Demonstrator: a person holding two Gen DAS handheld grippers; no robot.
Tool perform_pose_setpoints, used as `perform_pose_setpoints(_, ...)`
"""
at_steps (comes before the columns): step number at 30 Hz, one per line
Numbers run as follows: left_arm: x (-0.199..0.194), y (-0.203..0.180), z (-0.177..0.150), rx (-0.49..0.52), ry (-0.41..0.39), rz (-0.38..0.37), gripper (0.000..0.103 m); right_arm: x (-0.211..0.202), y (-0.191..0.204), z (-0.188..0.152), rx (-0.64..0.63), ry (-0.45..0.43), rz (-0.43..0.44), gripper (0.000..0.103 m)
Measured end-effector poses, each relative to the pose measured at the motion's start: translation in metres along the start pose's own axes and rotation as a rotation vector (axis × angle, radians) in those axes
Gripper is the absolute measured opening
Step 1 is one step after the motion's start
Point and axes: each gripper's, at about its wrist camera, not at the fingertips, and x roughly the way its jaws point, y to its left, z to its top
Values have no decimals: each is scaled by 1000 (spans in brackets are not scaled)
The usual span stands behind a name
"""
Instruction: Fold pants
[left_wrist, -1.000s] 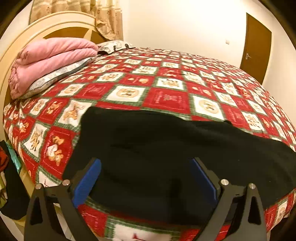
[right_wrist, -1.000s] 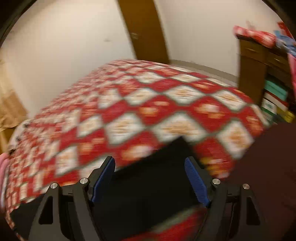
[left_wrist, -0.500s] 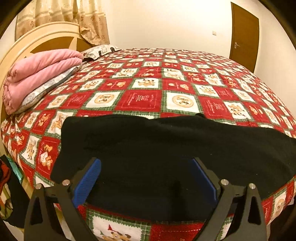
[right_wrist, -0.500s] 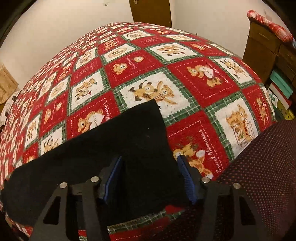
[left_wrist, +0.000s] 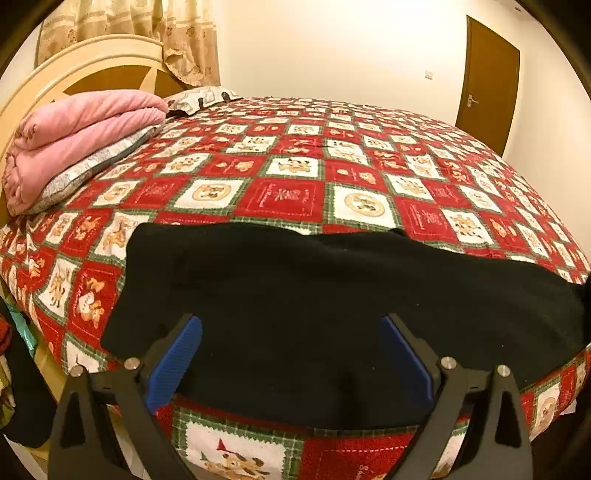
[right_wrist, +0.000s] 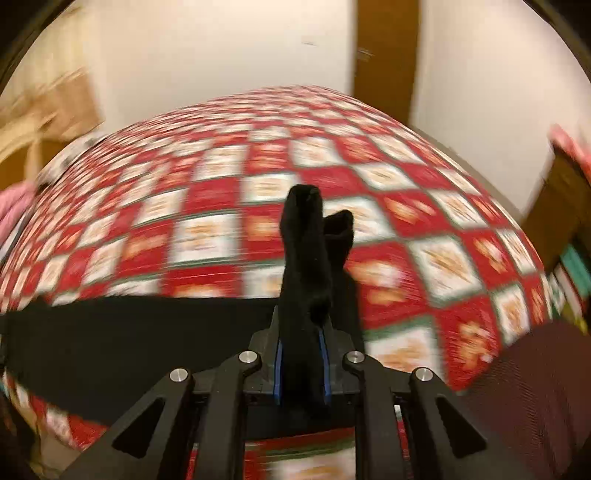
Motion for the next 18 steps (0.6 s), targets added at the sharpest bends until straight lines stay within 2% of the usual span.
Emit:
perform_pose_setpoints(5,-2,5,-4,-2,-3,-8,99,5,114,-22,-180,6,139,16)
perform_pose_setpoints(8,-2,14,-6,-20,5,-10,99,22,157,-42,-251,10,138,16)
perform_pose_setpoints(10,-2,20,-7,-32,6,-4,99,33,175,-56,-275,11,115,24)
perform_pose_setpoints(13,-3,26,-8,-47,5,4,99,40,190,-71,-336,-33,109,65)
perform_pose_setpoints(15,-1,30,-8,-62,10,6,99,33,198,-79,-361,-87,127,70)
perform_pose_setpoints(18,6,32,-9,-80,29,-1,99,21,204,-83,-357,-122,188,70)
